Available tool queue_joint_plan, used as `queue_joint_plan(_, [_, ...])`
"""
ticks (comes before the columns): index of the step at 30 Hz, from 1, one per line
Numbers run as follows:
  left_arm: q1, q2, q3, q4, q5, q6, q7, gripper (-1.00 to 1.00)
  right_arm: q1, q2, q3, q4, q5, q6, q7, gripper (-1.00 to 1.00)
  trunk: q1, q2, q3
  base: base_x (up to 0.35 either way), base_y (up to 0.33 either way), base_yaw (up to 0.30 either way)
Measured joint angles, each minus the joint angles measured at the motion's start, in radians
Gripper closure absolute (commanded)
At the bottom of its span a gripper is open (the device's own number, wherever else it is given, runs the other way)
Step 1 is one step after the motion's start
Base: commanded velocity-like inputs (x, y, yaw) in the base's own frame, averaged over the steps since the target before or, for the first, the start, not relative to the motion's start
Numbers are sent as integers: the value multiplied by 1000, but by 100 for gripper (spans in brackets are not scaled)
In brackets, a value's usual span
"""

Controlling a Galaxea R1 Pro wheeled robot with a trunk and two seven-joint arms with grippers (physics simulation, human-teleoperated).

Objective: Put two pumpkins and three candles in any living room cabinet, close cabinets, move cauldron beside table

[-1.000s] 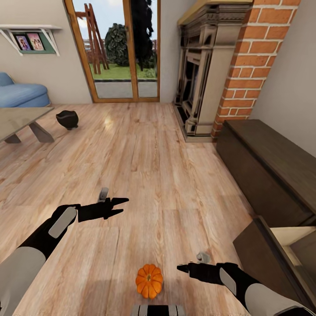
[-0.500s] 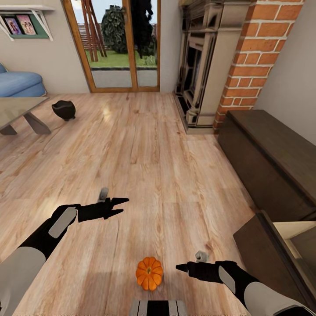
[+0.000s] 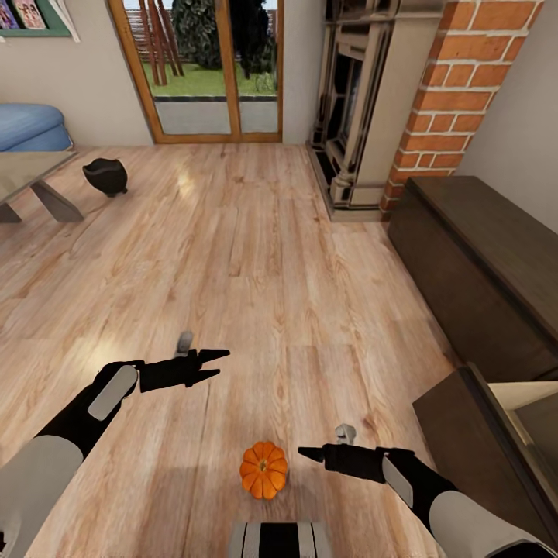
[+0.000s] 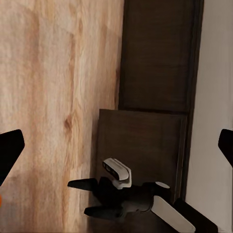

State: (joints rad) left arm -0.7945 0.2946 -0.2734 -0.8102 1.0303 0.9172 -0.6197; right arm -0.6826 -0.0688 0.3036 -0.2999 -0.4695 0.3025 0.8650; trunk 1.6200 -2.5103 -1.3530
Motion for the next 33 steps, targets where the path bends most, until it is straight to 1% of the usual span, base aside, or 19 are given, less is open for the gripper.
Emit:
queue_joint_plan(3, [0, -5, 0, 0, 0, 0, 0, -100, 0, 3, -5, -2, -5, -10, 0, -100, 1, -1, -12, 0, 0, 0])
queue_joint_plan(5, [11, -15, 3, -7, 6, -11, -6, -100, -11, 3, -17, -11, -17, -9, 11, -100, 1, -1, -12, 0, 0, 0])
queue_joint_plan(6, [13, -16, 3, -7, 6, -17, -6, -100, -11, 4, -22, -11, -18, -8, 14, -100, 1, -1, -12, 0, 0, 0])
queue_joint_plan(10, [28, -24, 5, -5, 5, -26, -6, -100, -25, 5, -14, -20, -17, -21, 17, -100, 1, -1, -12, 0, 0, 0])
queue_joint_plan(14, [31, -26, 6, -4, 6, -27, -6, -100, -29, 6, -12, -28, -17, -39, 18, -100, 1, -1, -12, 0, 0, 0])
queue_joint_plan(33, [32, -28, 5, -8, 5, -28, -6, -100, -29, 6, -11, -28, -15, -43, 17, -100, 10, -5, -85, 0, 0, 0])
